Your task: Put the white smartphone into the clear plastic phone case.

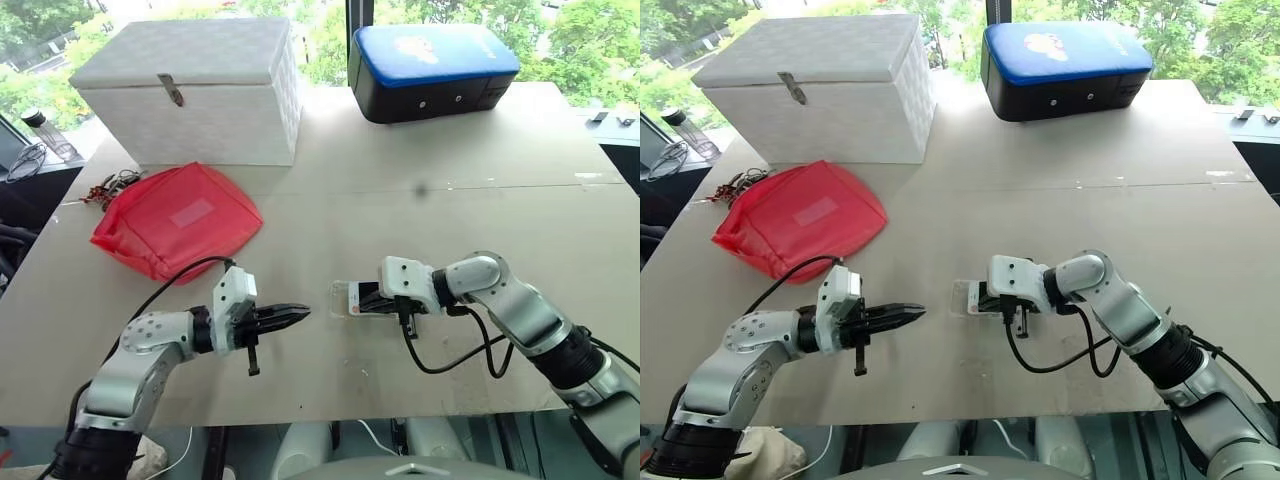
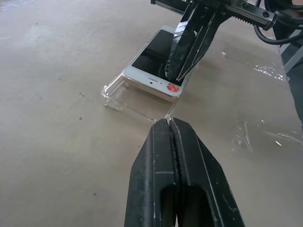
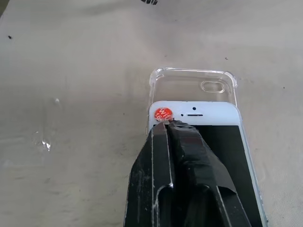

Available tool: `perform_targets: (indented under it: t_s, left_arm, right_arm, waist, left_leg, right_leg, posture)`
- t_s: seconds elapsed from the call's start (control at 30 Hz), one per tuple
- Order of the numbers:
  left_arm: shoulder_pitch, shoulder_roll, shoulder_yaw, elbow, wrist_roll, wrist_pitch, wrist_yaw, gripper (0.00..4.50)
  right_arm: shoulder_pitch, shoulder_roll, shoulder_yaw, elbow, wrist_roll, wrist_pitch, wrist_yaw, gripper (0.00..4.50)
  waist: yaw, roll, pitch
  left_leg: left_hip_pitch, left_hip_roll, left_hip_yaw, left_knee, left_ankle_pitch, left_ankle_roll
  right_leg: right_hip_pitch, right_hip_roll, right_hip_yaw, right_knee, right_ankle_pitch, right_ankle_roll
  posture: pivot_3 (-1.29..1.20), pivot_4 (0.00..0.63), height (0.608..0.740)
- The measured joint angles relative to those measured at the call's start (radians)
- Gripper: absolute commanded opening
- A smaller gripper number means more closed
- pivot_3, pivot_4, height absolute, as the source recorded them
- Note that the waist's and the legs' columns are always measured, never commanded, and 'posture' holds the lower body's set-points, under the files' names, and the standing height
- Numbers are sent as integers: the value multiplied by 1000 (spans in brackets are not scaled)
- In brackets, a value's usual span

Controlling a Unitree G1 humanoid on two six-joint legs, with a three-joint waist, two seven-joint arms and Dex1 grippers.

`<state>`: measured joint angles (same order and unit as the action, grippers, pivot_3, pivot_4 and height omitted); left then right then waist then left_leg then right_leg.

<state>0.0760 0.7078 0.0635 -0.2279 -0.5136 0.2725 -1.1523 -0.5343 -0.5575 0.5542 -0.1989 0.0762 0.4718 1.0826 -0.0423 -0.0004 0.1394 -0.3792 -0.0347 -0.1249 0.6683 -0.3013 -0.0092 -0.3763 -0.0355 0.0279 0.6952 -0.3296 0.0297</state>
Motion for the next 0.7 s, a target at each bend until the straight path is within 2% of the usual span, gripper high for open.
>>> perform_targets:
  t_s: [0.17, 0.27, 0.43, 0.6, 0.7]
  left_arm:
    - [6, 0, 5, 0, 0, -4, 0, 0]
    - [3, -1, 5, 0, 0, -4, 1, 0]
    - [1, -1, 5, 0, 0, -4, 1, 0]
    - [-15, -4, 4, 0, 0, -1, 6, 0]
    - [-35, -9, 1, 0, 2, -1, 14, 0]
  right_arm:
    - [-25, 11, 20, 63, -28, -17, 13, 17]
    - [-26, 20, 21, 91, -29, -22, 26, 17]
    - [-10, 21, 14, 86, -2, 1, 46, 17]
    - [39, 60, -55, 69, 104, 138, 46, 17]
    - [50, 72, -85, 77, 120, 149, 34, 17]
  waist:
    - [4, -1, -2]
    - [4, -1, -3]
    - [7, -2, -8]
    - [8, -1, -7]
    - [7, -1, -7]
  left_leg:
    - [6, 0, 0, 0, 0, 0]
    - [19, 0, 0, -3, -3, 5]
    - [19, 0, -1, -3, -3, 5]
    - [18, 0, -1, -3, -3, 5]
    - [18, 0, -1, -4, -3, 5]
  right_leg:
    - [5, 0, 0, -1, 0, 0]
    - [18, 0, 0, -4, 0, 0]
    - [18, 0, -1, -4, 0, 0]
    - [17, 0, -1, -4, 0, 0]
    - [17, 0, -1, -4, 0, 0]
  posture:
    - [0, 150, 740]
    - [0, 150, 740]
    - [0, 150, 740]
    - [0, 150, 740]
    - [0, 150, 740]
